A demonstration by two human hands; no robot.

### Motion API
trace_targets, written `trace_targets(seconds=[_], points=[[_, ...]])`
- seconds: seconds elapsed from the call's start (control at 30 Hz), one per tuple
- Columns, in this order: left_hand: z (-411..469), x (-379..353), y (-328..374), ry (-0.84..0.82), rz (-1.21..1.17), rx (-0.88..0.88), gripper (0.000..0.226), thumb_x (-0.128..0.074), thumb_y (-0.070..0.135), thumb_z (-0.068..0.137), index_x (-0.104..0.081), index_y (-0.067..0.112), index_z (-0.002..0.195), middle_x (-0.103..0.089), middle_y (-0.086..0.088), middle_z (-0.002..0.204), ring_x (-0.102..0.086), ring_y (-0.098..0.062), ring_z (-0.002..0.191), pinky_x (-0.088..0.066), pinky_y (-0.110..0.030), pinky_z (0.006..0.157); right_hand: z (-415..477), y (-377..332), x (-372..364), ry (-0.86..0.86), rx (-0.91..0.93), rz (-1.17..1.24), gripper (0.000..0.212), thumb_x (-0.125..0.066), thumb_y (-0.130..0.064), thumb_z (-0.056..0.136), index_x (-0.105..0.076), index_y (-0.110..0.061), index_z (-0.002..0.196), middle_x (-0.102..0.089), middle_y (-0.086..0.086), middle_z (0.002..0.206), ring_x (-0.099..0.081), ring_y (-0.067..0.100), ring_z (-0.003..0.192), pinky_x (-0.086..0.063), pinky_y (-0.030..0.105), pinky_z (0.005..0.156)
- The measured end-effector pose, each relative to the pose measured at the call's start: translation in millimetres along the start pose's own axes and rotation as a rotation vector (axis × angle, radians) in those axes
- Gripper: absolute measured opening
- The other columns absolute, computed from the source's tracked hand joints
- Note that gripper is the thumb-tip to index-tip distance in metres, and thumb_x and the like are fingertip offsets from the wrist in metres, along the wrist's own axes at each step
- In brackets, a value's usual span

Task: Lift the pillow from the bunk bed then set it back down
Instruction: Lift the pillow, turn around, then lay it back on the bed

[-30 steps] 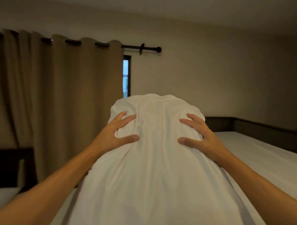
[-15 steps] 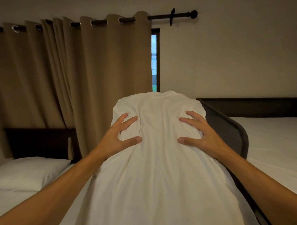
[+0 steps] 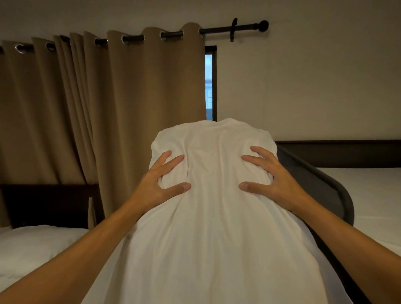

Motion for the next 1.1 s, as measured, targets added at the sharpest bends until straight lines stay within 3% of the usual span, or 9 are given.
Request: trace_targets(seconds=[0.27,0.43,0.53,0.7,0.87,0.97,1.1], points=[[50,-4,-82,-0.043,-0.075,-0.03,0.074,-0.072,0.056,0.069,-0.042,0.049,0.136,-0.02,0.02,0.157,-0.021,0.009,0.133,-0.02,-0.022,0.107,50,26,-42,0.017,-0.035,-0.043,0.071,-0.079,-0.046,0.065,-0.054,-0.038,0.132,-0.03,-0.021,0.151,-0.03,0.001,0.137,-0.028,0.029,0.11],[88,9,-139,-0.091,-0.106,-0.041,0.071,-0.068,0.066,0.062,-0.041,0.06,0.128,-0.02,0.024,0.155,-0.016,0.038,0.114,-0.019,-0.005,0.096,97,42,-80,0.037,-0.067,-0.071,0.07,-0.079,-0.045,0.065,-0.055,-0.039,0.131,-0.03,-0.023,0.15,-0.03,-0.001,0.138,-0.027,0.03,0.112],[114,18,-168,-0.108,-0.107,-0.057,0.079,-0.067,0.068,0.06,-0.042,0.052,0.134,-0.02,0.022,0.157,-0.014,0.036,0.116,-0.02,-0.014,0.102,120,52,-103,0.059,-0.078,-0.073,0.069,-0.079,-0.045,0.066,-0.055,-0.041,0.13,-0.03,-0.025,0.15,-0.029,-0.003,0.138,-0.027,0.031,0.113],[140,28,-205,-0.111,-0.141,-0.089,0.074,-0.073,0.055,0.067,-0.044,0.048,0.134,-0.022,0.02,0.157,-0.018,0.041,0.11,-0.021,-0.007,0.096,153,58,-129,0.072,-0.101,-0.103,0.069,-0.079,-0.044,0.068,-0.054,-0.04,0.132,-0.03,-0.023,0.151,-0.031,0.002,0.138,-0.029,0.034,0.113],[158,30,-230,-0.101,-0.167,-0.089,0.082,-0.065,0.074,0.057,-0.042,0.053,0.133,-0.021,0.022,0.156,-0.019,0.041,0.11,-0.022,-0.01,0.097,177,65,-139,0.063,-0.092,-0.126,0.073,-0.077,-0.054,0.064,-0.053,-0.041,0.132,-0.029,-0.022,0.152,-0.029,0.002,0.139,-0.027,0.033,0.113],[167,26,-241,-0.1,-0.184,-0.091,0.084,-0.067,0.068,0.059,-0.044,0.047,0.136,-0.021,0.022,0.156,-0.018,0.04,0.112,-0.022,-0.008,0.097,188,71,-142,0.065,-0.098,-0.137,0.072,-0.077,-0.051,0.065,-0.054,-0.04,0.131,-0.029,-0.023,0.151,-0.028,-0.001,0.138,-0.026,0.028,0.111],[184,14,-252,-0.089,-0.185,-0.095,0.081,-0.069,0.066,0.06,-0.045,0.048,0.135,-0.021,0.025,0.155,-0.016,0.032,0.123,-0.022,-0.019,0.108,199,87,-139,0.068,-0.091,-0.145,0.07,-0.078,-0.046,0.066,-0.054,-0.039,0.132,-0.029,-0.023,0.151,-0.028,-0.003,0.138,-0.026,0.026,0.109]])
Point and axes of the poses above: each hand's wrist, its own z-axis towards the middle knuckle, its own x-axis out of the back of the hand, y = z × x, the point moved 1 cm from there along z, towards the middle knuckle
